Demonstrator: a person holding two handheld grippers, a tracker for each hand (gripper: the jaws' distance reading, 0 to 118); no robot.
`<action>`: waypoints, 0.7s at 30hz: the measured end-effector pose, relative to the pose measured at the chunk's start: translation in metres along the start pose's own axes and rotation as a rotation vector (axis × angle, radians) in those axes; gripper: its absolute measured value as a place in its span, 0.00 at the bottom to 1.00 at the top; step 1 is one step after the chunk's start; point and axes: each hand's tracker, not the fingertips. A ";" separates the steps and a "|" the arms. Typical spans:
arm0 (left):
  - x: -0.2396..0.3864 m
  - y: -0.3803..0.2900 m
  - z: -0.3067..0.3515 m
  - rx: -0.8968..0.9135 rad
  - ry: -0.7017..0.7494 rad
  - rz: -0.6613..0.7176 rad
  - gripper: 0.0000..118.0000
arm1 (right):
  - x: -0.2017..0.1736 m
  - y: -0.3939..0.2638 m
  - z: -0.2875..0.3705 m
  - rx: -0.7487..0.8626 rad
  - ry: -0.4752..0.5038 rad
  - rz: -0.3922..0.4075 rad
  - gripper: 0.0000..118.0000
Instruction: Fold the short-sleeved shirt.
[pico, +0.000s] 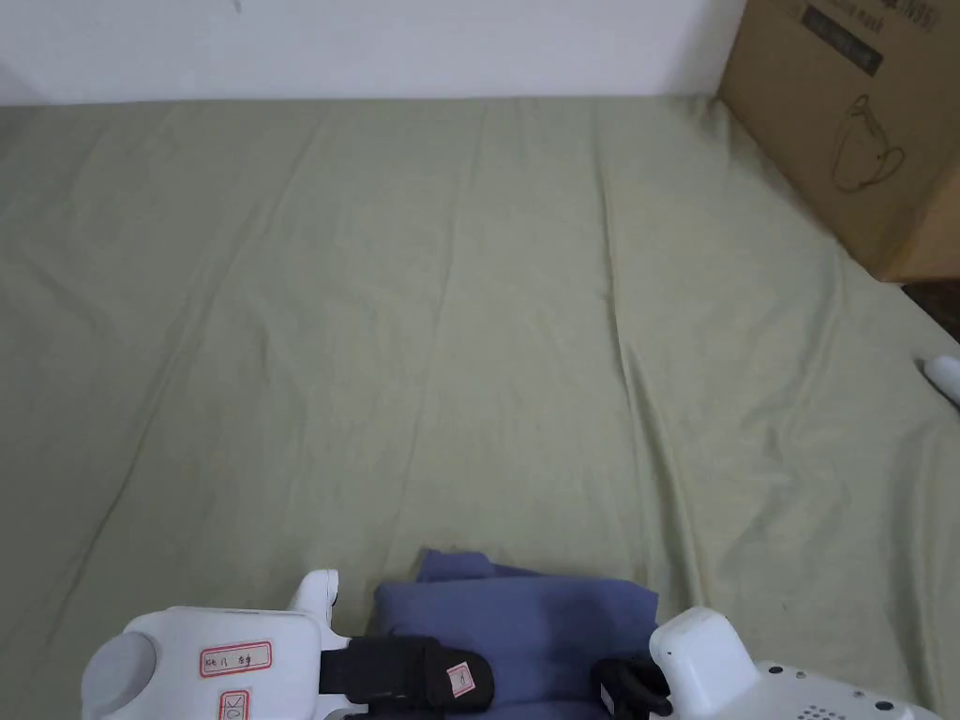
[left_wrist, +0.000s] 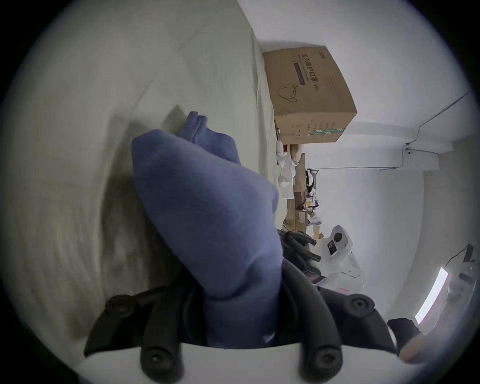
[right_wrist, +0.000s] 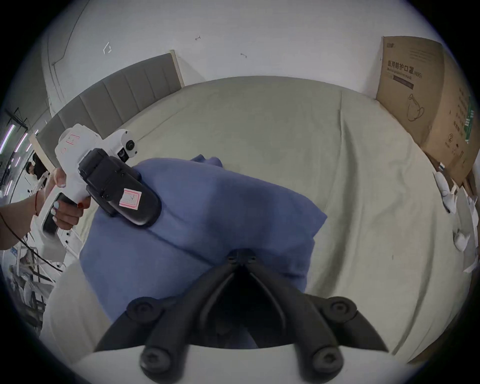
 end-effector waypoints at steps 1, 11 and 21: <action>0.004 0.001 0.004 -0.011 0.013 -0.019 0.24 | -0.002 0.002 0.004 0.018 0.005 -0.006 0.00; 0.022 0.028 0.201 0.010 0.388 -0.200 0.24 | -0.062 0.056 0.056 0.266 0.061 -0.025 0.00; -0.040 0.052 0.396 0.012 0.964 -0.009 0.24 | -0.128 0.092 0.029 0.276 0.106 0.090 0.00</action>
